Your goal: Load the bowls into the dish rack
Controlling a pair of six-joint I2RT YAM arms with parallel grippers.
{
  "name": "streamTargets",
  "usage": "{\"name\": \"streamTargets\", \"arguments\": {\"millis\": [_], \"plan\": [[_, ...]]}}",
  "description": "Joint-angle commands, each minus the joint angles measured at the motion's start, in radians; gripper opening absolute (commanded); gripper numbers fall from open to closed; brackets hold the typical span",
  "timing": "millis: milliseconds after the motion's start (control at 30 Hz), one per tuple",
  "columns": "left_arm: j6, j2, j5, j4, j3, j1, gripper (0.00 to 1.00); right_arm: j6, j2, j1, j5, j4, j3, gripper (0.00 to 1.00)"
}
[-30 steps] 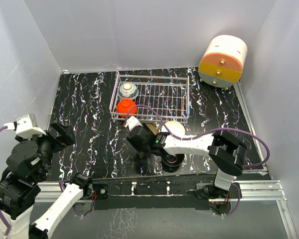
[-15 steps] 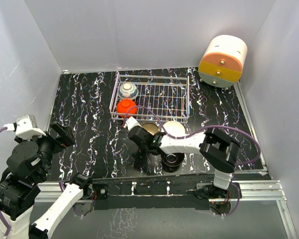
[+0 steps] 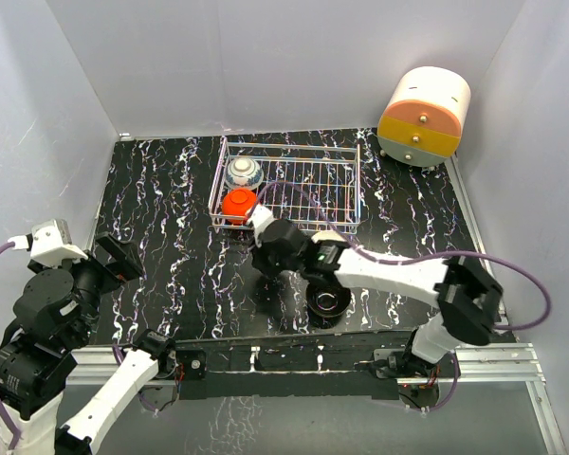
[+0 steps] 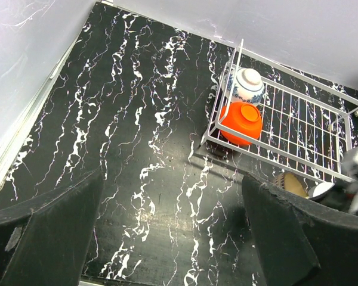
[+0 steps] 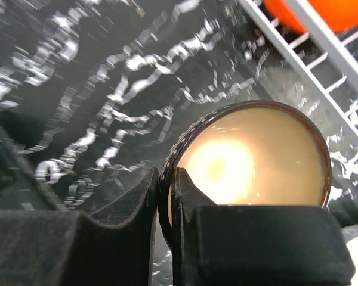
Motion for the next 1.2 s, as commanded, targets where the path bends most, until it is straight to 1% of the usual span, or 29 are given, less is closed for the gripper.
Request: {"name": "streamTargets", "arguments": {"millis": [0,167,200,300,400,467,600,667,700,833,1100,1167], "plan": [[-0.001,-0.01,-0.019,-0.006,0.017,-0.003,0.97,0.115,-0.173,-0.124,-0.302,0.214,0.015,0.08],[0.002,-0.008,-0.017,-0.006,0.027,-0.003,0.97,0.287,-0.201,-0.317,-0.623,0.375,0.035,0.08],[0.003,-0.009,-0.017,-0.006,0.028,-0.003,0.97,0.322,-0.19,-0.355,-0.65,0.41,0.045,0.08],[0.003,-0.01,-0.017,-0.007,0.034,-0.003,0.97,0.442,-0.119,-0.454,-0.75,0.522,0.084,0.08],[0.004,-0.008,-0.018,-0.017,0.056,-0.004,0.97,0.597,-0.006,-0.532,-0.822,0.693,0.115,0.08],[0.005,-0.007,-0.023,-0.025,0.074,-0.003,0.97,0.731,0.09,-0.574,-0.879,0.832,0.145,0.08],[0.008,-0.007,-0.032,-0.04,0.106,-0.004,0.97,0.942,0.318,-0.631,-0.92,1.052,0.226,0.08],[0.008,-0.007,-0.035,-0.048,0.118,-0.003,0.97,1.05,0.397,-0.654,-0.922,1.181,0.25,0.08],[0.009,-0.007,-0.037,-0.05,0.122,-0.003,0.97,1.085,0.427,-0.659,-0.915,1.216,0.26,0.08],[0.012,-0.008,-0.044,-0.055,0.128,-0.003,0.97,1.102,0.493,-0.665,-0.873,1.196,0.299,0.08],[0.01,-0.017,-0.046,-0.055,0.121,-0.003,0.97,1.185,0.56,-0.676,-0.822,1.224,0.27,0.09],[0.01,-0.017,-0.045,-0.057,0.121,-0.003,0.97,1.188,0.568,-0.68,-0.808,1.204,0.26,0.1]]}}
